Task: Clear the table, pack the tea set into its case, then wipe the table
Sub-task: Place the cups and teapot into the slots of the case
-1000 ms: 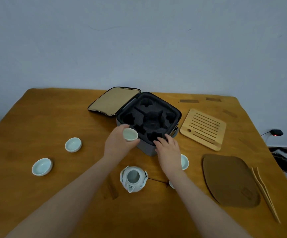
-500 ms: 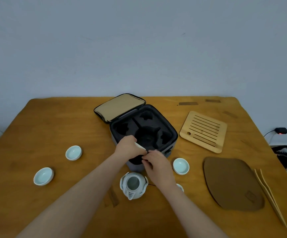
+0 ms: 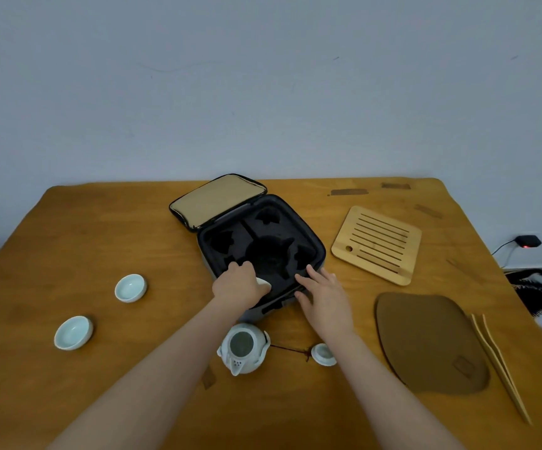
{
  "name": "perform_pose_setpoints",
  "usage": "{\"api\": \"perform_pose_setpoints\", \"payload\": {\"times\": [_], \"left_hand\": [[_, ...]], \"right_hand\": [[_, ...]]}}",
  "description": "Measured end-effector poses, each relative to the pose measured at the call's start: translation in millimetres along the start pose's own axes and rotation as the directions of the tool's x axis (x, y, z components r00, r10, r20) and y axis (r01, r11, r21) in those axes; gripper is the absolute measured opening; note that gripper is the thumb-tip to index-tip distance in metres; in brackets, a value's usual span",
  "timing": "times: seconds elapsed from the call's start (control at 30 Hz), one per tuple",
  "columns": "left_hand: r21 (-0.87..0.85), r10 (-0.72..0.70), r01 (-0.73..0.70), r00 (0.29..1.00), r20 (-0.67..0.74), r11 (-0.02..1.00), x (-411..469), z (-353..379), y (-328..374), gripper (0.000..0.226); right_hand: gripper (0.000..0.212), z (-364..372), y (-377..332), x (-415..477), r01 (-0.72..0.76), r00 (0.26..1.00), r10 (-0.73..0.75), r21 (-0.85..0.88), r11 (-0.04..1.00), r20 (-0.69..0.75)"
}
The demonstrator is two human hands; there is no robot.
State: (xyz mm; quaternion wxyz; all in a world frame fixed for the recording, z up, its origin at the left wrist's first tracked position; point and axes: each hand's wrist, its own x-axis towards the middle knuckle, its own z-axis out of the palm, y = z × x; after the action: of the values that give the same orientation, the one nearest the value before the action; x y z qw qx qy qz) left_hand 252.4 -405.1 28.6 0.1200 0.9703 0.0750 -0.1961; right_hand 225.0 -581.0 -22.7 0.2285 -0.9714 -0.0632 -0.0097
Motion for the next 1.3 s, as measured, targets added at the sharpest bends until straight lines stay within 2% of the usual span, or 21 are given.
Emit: {"api": "perform_pose_setpoints", "payload": {"times": [0.07,0.13,0.23,0.43,0.7,0.83,1.3], "left_hand": [[0.08,0.071,-0.061,0.989,-0.132,0.995,-12,12,-4,0.053],[0.16,0.198,-0.159,0.943,-0.269,0.974,-26,29,-13,0.054],[0.182,0.316,-0.266,0.88,-0.355,0.947,-41,52,-26,0.056],[0.171,0.328,-0.292,0.908,-0.26,0.941,-49,65,-32,0.089],[0.209,0.247,-0.205,0.948,-0.2,0.956,-43,63,-27,0.087],[0.163,0.189,-0.161,0.966,-0.177,0.973,-42,63,-21,0.074],[0.157,0.115,-0.085,0.975,-0.19,0.984,-40,69,-14,0.079]], "right_hand": [[0.039,-7,-1,3,0.005,1.0,-0.004,-0.027,1.0,0.022],[0.039,-12,-3,6,0.022,0.998,-0.018,-0.075,0.997,0.057],[0.041,-19,-7,8,0.041,0.995,-0.026,-0.156,0.987,0.1],[0.043,-25,-14,8,0.094,0.987,-0.054,-0.275,0.957,0.15],[0.048,-28,-8,7,0.128,0.976,-0.071,-0.276,0.953,0.207],[0.049,-30,-7,8,0.146,0.97,-0.082,-0.281,0.948,0.228],[0.051,-30,-3,11,0.212,0.953,-0.129,-0.298,0.931,0.275]]}}
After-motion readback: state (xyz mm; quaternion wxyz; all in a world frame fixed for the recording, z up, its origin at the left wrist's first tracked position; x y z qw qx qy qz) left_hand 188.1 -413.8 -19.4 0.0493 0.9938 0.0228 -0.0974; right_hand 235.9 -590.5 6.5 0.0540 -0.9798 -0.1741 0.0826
